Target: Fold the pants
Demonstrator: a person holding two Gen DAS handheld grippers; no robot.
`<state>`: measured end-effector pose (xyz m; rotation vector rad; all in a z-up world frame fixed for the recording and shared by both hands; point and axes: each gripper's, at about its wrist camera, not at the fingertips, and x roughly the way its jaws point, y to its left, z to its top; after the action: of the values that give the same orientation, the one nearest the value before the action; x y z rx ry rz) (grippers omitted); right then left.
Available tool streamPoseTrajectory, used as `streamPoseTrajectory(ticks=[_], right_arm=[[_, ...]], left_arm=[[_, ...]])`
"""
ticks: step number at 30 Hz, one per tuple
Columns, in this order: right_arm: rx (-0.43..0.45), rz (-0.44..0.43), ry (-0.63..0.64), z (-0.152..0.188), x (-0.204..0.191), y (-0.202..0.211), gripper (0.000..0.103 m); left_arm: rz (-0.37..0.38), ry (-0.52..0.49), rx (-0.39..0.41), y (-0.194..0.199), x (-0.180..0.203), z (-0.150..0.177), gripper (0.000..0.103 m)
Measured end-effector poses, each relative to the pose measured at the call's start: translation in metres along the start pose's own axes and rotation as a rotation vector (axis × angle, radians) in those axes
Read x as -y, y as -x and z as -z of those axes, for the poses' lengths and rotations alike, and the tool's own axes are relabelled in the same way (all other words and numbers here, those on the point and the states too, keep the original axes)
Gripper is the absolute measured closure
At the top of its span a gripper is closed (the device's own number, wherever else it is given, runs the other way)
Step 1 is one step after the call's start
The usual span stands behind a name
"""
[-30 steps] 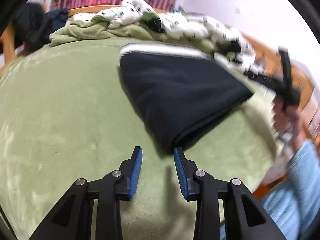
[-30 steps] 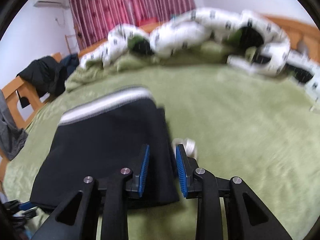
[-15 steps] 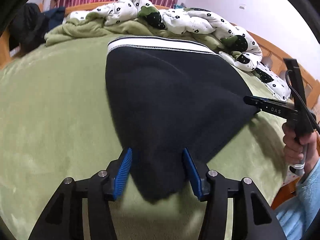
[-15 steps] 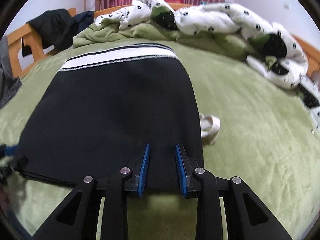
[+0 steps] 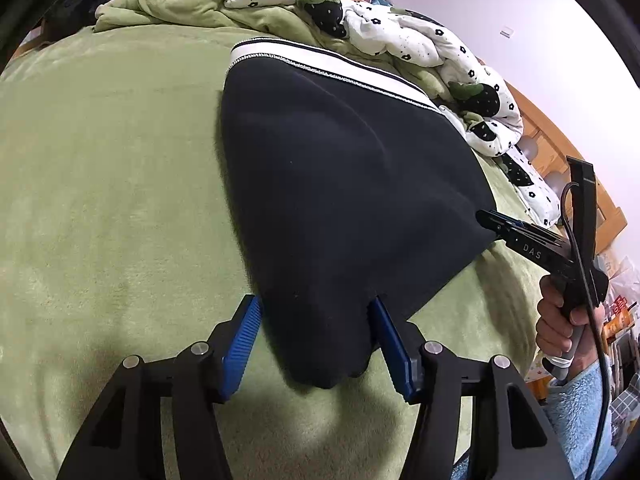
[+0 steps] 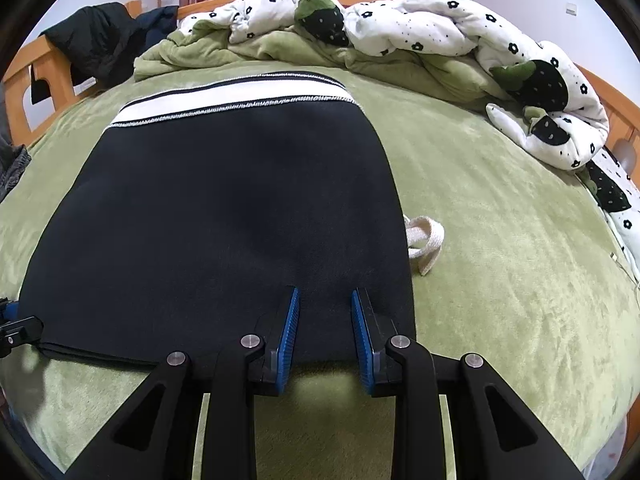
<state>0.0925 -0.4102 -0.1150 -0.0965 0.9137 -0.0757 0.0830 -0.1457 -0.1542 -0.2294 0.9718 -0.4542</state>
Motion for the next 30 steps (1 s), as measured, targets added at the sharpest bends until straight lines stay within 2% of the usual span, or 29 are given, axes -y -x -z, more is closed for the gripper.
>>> streamPoseTrajectory(ticks=[20, 22, 26, 30], right_arm=[[0.013, 0.021, 0.056, 0.002, -0.001, -0.001, 0.076], [0.014, 0.023, 0.054, 0.003, 0.0, -0.001, 0.076], [0.012, 0.005, 0.063, 0.004, 0.001, 0.002, 0.076], [0.069, -0.058, 0.025, -0.002, 0.014, 0.019, 0.076]], left_arm=[[-0.032, -0.021, 0.002, -0.003, 0.007, 0.0, 0.045], [-0.022, -0.021, 0.001, -0.002, 0.007, 0.0, 0.045], [0.059, -0.013, 0.063, 0.015, 0.002, 0.002, 0.046], [0.05, -0.032, 0.09, 0.025, -0.005, -0.005, 0.046]])
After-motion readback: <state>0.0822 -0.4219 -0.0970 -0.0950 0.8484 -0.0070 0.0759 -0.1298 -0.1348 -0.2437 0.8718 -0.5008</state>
